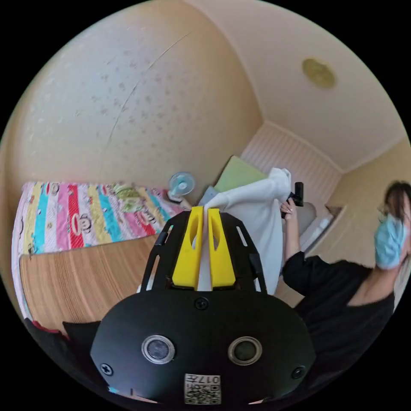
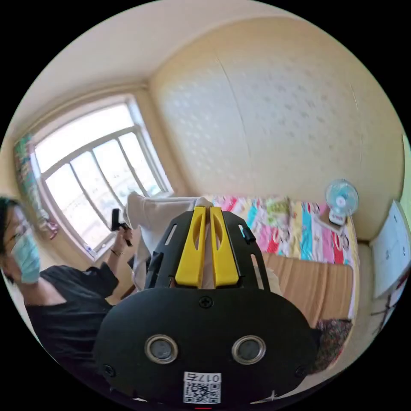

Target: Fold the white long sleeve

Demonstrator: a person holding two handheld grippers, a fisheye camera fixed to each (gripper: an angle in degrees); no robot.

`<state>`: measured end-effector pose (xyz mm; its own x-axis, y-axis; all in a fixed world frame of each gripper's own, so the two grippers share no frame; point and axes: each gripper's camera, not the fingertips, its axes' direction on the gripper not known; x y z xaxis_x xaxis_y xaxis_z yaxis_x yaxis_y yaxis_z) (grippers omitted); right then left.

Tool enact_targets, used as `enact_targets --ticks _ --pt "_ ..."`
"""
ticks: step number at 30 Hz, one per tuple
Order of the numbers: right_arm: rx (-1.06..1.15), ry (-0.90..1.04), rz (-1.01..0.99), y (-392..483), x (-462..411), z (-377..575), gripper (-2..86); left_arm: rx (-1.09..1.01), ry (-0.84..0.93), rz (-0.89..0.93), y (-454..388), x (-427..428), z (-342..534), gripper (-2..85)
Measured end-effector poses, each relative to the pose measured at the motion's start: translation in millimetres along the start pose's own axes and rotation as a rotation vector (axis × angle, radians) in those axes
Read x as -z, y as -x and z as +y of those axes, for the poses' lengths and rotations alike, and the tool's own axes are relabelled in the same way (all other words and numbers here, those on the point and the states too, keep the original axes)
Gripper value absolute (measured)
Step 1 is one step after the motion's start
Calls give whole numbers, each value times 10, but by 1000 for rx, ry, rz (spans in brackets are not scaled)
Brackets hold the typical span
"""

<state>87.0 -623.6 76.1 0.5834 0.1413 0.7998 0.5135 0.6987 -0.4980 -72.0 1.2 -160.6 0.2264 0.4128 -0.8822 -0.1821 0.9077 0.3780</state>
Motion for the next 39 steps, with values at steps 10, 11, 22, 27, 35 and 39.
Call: enact_targets --ticks 10,11,22,27,35,39 --pt "-236 578 251 -1664 -3640 -438 63 475 525 -436 2552 -1648 -180 100" --pt "-247 636 187 -1754 -3993 -158 68 474 584 -424 2632 -1800 170 100" --pt "-370 909 41 -1885 -5890 1830 77 703 734 -388 3222 -2420 1986 122" --pt "-396 867 55 -2209 -5869 1774 22 685 799 -446 3292 -2465 1883 60" --pt "-744 518 442 -4116 -4587 726 10 739 727 -290 3606 -1696 1321 19" --pt "-722 436 66 -4096 -4422 821 24 820 616 -149 3706 -1357 1139 14"
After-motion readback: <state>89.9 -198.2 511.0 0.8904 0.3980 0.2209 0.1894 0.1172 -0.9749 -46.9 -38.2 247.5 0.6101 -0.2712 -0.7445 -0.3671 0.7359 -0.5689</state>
